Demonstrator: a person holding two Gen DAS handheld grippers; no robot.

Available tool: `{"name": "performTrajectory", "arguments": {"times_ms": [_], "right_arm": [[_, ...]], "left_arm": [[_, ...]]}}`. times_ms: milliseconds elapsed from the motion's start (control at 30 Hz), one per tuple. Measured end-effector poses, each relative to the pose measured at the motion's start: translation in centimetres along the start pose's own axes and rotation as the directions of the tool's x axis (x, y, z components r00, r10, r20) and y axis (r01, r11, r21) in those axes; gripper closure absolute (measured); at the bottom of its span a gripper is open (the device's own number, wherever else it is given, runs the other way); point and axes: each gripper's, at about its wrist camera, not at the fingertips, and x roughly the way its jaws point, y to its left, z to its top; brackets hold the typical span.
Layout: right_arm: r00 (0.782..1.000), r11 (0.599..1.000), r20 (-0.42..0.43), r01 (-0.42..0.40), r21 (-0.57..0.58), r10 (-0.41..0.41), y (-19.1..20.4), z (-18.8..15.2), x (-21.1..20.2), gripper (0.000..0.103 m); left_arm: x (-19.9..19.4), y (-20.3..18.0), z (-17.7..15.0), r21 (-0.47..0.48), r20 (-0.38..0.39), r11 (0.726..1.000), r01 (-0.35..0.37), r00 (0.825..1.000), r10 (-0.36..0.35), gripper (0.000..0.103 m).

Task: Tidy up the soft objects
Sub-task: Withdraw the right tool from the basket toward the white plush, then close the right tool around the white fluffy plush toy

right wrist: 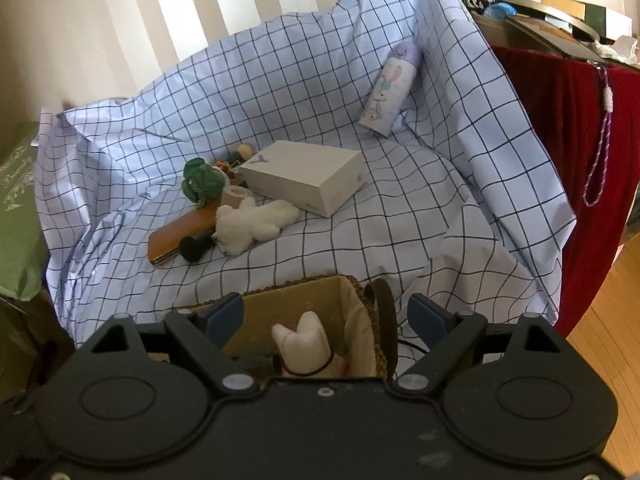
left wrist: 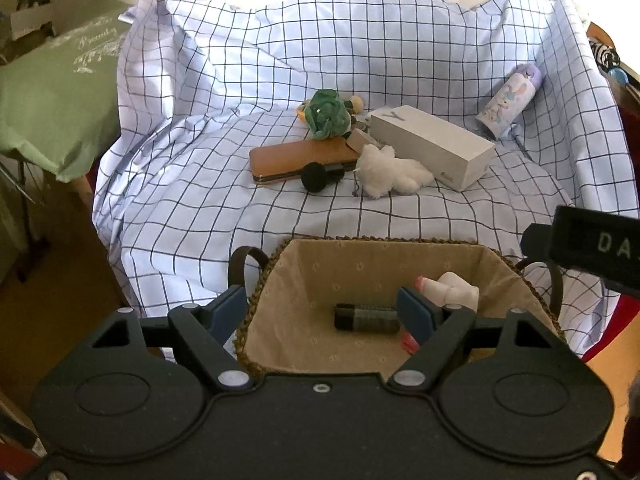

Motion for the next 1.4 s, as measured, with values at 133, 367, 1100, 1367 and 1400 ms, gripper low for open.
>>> {"name": "performTrajectory", "arguments": {"times_ms": [133,367,1100,1367,1400], "right_arm": [[1.0,1.0,-0.023,0.012,0.007,-0.012,-0.3,0.6,1.4,0.014],[0.997,0.999,-0.062,0.041,0.003,-0.041,-0.3,2.1,4.2,0.014],[0.993,0.993,-0.114,-0.024,-0.113,0.011,7.3,6.7,13.5,0.014],[0.994,0.993,-0.104,0.007,-0.117,-0.019,9.9,8.7,17.7,0.014],[0.994,0.992,-0.108,0.011,-0.126,-0.025,10.2,8.9,18.3,0.014]], "left_arm": [[0.9,-0.1,0.6,0.005,-0.032,1.0,0.009,0.999,-0.009,0.024],[2.6,0.3,1.9,-0.009,-0.088,0.999,0.038,0.995,-0.039,0.024],[9.8,5.5,7.1,-0.116,-0.149,0.993,-0.004,0.989,-0.013,0.024],[11.7,7.3,7.6,-0.154,-0.168,0.988,-0.017,0.986,-0.01,0.024],[11.9,7.5,7.5,-0.157,-0.172,0.988,-0.016,0.985,-0.012,0.024]]}}
